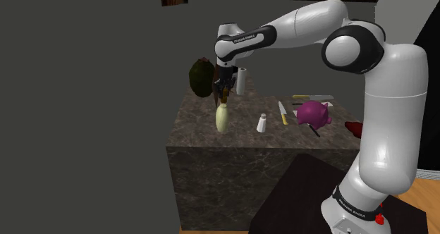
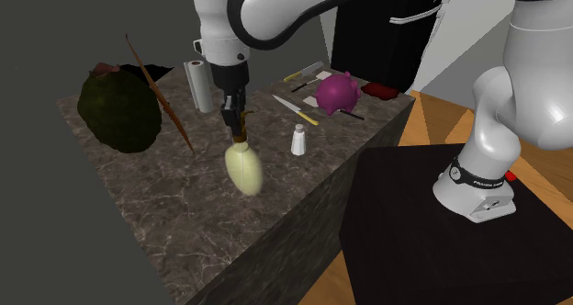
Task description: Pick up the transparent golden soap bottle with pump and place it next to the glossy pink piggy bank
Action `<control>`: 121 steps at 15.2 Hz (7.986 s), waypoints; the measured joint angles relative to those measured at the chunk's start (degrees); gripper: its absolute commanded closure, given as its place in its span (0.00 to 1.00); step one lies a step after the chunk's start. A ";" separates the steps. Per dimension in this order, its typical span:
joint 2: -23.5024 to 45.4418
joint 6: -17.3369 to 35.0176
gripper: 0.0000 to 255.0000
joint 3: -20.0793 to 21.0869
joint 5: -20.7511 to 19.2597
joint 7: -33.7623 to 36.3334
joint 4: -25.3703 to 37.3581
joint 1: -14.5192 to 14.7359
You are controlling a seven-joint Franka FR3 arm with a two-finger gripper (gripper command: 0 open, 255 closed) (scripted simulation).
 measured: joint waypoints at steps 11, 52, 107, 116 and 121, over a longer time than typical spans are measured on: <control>-1.04 -7.51 1.00 -0.04 -0.13 0.24 6.49 -0.02; -5.14 -36.95 1.00 -2.75 0.34 -8.03 31.66 -6.87; -26.89 -11.92 1.00 -10.40 -2.91 -27.49 -15.33 -17.99; -26.55 -4.90 1.00 -10.44 -2.86 -27.50 -22.01 -18.01; -25.89 -1.14 1.00 -10.55 -2.73 -27.67 -25.13 -18.05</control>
